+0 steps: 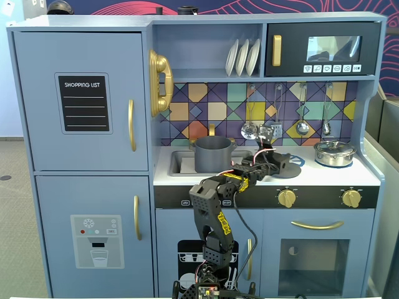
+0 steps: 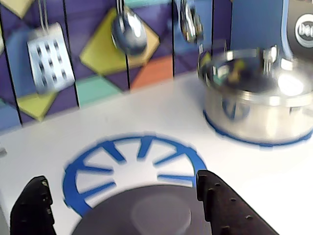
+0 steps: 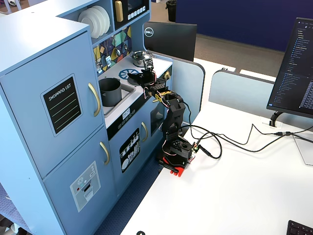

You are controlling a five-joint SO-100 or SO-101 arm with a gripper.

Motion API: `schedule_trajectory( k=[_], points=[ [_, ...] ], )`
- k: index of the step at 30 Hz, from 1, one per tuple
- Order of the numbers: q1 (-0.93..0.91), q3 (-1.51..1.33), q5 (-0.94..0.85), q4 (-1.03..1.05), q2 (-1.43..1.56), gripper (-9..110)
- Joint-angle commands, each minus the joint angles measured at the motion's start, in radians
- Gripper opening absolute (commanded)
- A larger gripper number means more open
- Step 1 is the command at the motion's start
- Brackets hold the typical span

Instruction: Take off the lid from the gray recipient and place it on the counter

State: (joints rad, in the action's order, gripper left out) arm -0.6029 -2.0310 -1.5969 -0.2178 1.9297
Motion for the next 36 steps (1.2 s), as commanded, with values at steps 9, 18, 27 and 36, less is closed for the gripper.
schedule_trajectory(
  k=[9,18,27,36],
  points=[
    [0.092,0.112,0.072,0.499,0.489,20],
    [0.417,-0.054,0.100,1.295,0.922,0],
    [0.640,-0.591,0.196,1.210,1.006,0],
    [0.683,-0.902,0.225,1.170,1.095,0]
  ],
)
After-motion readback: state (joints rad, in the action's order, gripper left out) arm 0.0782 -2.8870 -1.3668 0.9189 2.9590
